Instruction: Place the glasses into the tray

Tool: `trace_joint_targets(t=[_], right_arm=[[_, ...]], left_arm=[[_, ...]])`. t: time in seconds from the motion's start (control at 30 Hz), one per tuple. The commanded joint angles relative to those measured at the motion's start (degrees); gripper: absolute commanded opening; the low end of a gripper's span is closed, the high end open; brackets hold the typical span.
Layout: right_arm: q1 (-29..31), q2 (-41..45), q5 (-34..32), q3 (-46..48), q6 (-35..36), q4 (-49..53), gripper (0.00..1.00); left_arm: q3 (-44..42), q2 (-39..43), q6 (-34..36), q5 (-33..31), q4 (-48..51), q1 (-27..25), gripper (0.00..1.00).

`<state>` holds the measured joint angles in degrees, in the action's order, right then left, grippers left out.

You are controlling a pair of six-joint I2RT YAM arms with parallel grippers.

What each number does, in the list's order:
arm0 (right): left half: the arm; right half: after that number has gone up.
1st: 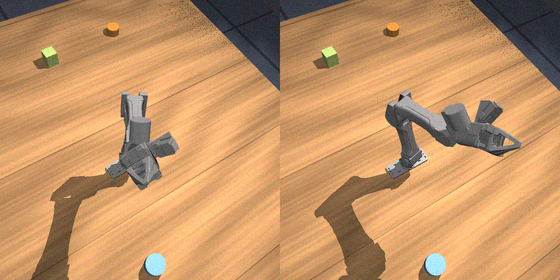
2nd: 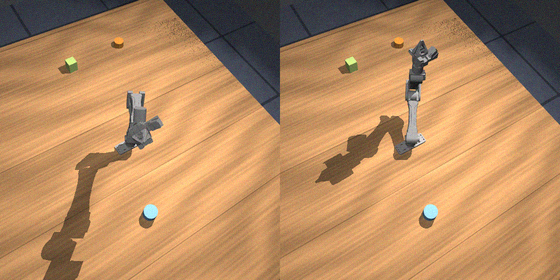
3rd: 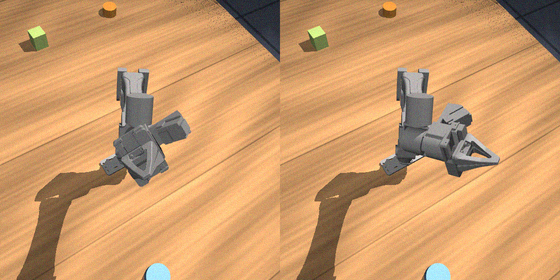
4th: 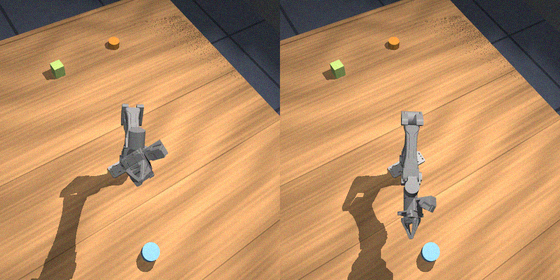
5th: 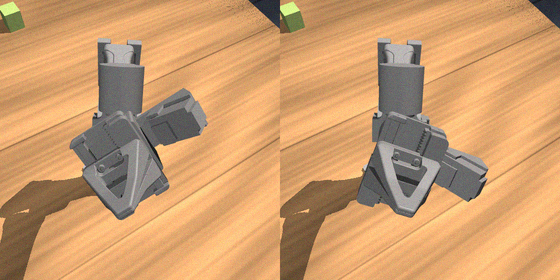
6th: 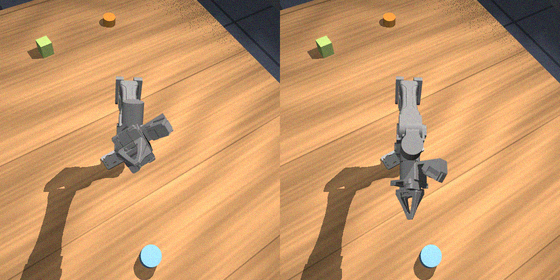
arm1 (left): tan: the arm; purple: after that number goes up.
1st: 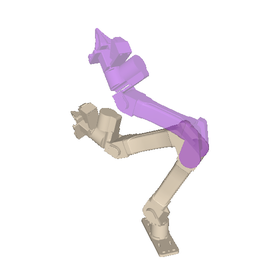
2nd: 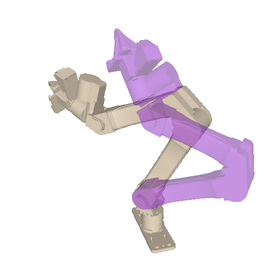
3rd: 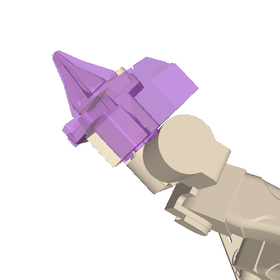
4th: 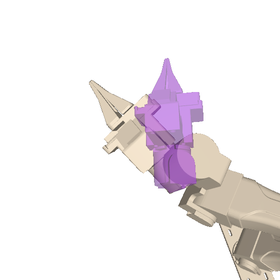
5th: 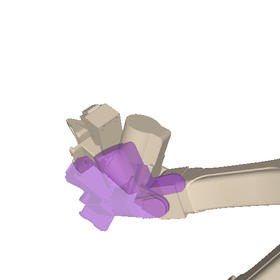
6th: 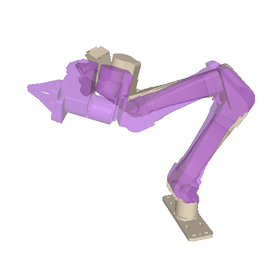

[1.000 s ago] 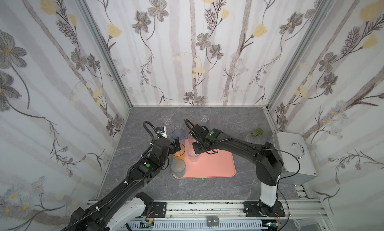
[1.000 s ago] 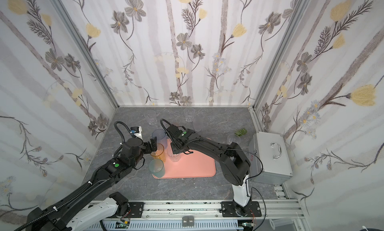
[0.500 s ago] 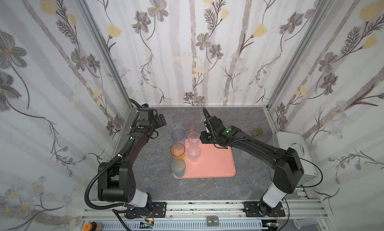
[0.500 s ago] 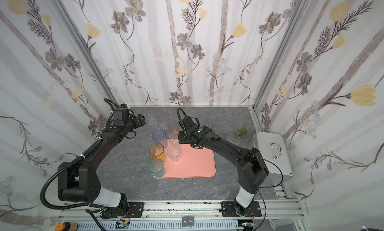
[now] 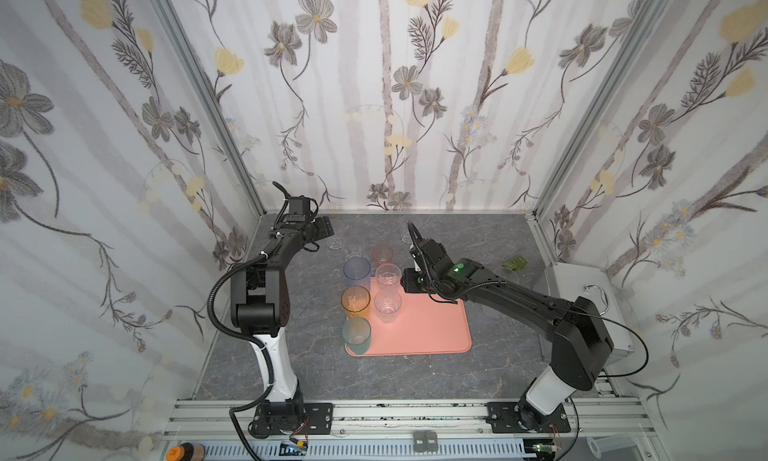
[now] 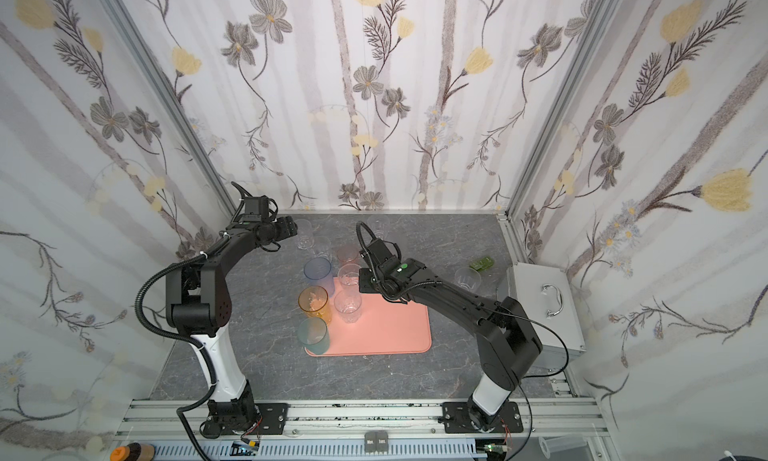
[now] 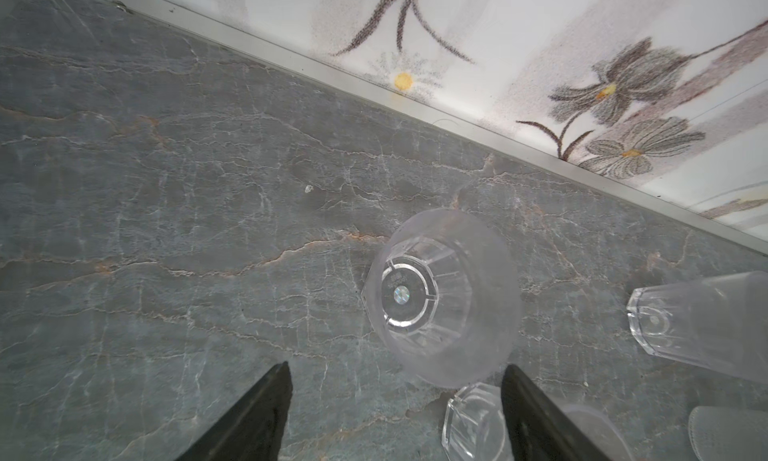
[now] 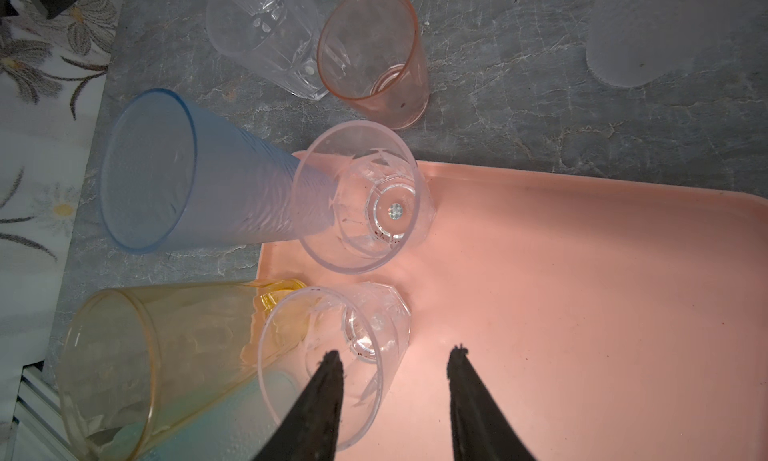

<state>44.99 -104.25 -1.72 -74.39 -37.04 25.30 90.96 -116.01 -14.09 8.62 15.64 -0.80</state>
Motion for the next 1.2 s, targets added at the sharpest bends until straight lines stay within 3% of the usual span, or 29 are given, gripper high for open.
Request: trace_joint_targets(t=[0.0,0.2,0.5,0.77,0.87,1.17], right_arm=[[0.01,0.3,-0.81,0.76,-0.85,-2.49,0.42],[0.36,-0.3,-0.59,0.75,-0.85,-2.49,0.42],[0.82,-1.06,-0.83,1.24,-0.93,-2.32,0.42],[0.89,-1.37,-0.83,1.19,-1.15,-2.51,0.4],[0.97,-1.49,-0.75,0.75,-1.14,-2.43,0.39],[1.06,1.3,-3.28,-0.63,-2.07,-2.39,0.37]], left_arm=[[2.11,-2.44,1.76,-1.15,2.03,0.01,0.79],[5.52,-6.42,2.48,-2.84,2.2,0.0,0.71],[11.98,-12.5,1.08,-2.56,2.37,-0.14,0.36],[12.19,-11.51,0.11,-2.47,2.38,-0.17,0.06],[10.78,-9.17,-0.05,-3.58,2.37,-0.17,0.0],[3.64,6.5,-4.1,-4.94,2.2,-1.99,0.0]])
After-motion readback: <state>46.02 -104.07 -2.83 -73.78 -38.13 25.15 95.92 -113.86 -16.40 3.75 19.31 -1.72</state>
